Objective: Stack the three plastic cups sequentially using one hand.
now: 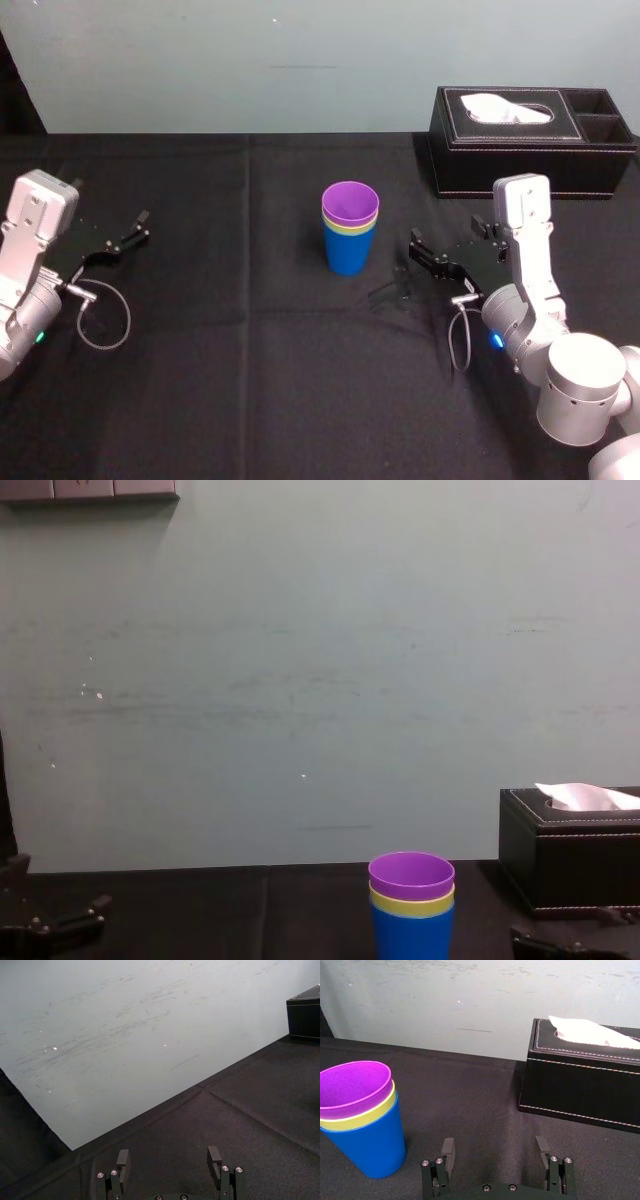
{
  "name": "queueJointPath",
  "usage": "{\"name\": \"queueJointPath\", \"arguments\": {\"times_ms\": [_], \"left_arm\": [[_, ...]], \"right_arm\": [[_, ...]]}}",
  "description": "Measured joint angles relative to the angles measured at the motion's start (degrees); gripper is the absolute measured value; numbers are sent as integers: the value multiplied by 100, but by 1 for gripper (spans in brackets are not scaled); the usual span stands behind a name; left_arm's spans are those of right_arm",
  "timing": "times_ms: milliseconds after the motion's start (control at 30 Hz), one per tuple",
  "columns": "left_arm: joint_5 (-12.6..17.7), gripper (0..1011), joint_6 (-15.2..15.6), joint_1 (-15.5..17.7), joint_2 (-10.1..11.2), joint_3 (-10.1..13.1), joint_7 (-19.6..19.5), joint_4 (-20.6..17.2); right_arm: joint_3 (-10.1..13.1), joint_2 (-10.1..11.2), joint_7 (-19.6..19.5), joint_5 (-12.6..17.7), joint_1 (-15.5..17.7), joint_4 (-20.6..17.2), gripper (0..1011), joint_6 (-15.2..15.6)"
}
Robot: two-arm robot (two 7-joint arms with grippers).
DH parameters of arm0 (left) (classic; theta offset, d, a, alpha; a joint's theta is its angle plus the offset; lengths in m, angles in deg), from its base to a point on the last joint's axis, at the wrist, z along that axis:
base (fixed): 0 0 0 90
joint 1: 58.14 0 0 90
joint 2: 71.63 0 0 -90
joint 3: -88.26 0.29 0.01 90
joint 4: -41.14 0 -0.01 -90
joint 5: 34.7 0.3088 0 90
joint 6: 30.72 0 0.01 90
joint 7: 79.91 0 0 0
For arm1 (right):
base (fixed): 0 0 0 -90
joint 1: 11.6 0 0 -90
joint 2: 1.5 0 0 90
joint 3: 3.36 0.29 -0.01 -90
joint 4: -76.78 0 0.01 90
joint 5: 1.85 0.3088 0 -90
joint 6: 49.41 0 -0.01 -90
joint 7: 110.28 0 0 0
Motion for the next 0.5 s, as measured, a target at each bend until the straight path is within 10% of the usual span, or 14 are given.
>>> {"name": "queueJointPath", "arguments": {"times_ms": [500], "left_arm": [[0, 1011, 0, 0, 0, 0, 0, 0]], "right_arm": [[0, 0, 1, 0, 0, 0, 1003, 0]]}}
